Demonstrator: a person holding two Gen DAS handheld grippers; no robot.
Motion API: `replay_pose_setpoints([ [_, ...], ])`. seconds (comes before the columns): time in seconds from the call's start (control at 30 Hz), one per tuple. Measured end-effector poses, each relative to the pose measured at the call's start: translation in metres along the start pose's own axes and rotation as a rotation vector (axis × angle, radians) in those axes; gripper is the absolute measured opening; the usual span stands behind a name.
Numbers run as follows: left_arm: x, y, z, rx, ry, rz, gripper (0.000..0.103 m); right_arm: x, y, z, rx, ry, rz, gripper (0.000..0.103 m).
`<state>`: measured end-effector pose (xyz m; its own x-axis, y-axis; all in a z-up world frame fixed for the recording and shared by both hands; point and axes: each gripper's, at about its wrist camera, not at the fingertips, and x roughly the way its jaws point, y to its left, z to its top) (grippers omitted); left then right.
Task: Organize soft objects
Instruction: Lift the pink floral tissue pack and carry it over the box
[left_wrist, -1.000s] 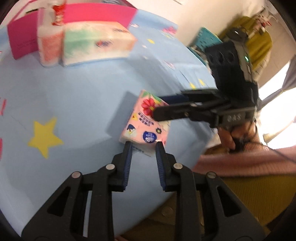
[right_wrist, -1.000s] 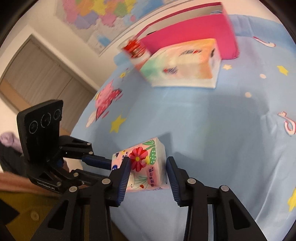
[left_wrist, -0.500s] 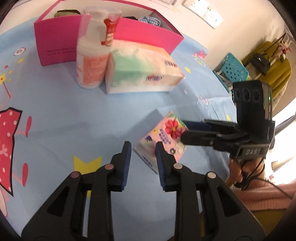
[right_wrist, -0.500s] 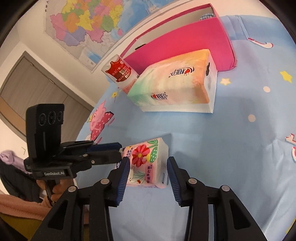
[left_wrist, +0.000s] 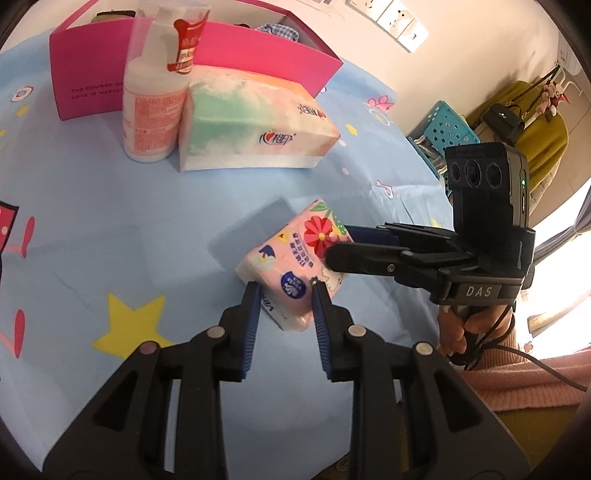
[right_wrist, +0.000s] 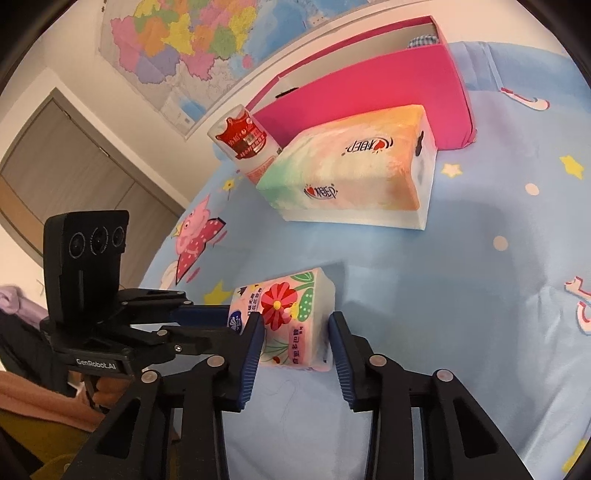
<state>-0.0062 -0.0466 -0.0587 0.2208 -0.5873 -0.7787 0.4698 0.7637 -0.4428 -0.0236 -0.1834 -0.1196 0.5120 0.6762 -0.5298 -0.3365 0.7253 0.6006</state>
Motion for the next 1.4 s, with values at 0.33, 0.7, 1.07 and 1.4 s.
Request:
replay_pose_setpoints([
  [0.33,-0.003,-0.008,0.018,0.044,-0.041,0.034,0.033,-0.009,0.007,0.010,-0.014,-0.043,0.002,0.035],
  [0.7,-0.018,-0.014,0.038,0.092,-0.096,0.065,0.033,-0.018,0.018,0.026,-0.041,-0.085,0.005,0.035],
  [1.07,-0.029,-0.021,0.056,0.129,-0.135,0.084,0.033,-0.030,0.023,0.040,-0.071,-0.123,0.002,0.035],
  [1.4,-0.031,-0.028,0.068,0.154,-0.157,0.107,0.033,-0.036,0.021,0.052,-0.090,-0.145,-0.008,0.035],
])
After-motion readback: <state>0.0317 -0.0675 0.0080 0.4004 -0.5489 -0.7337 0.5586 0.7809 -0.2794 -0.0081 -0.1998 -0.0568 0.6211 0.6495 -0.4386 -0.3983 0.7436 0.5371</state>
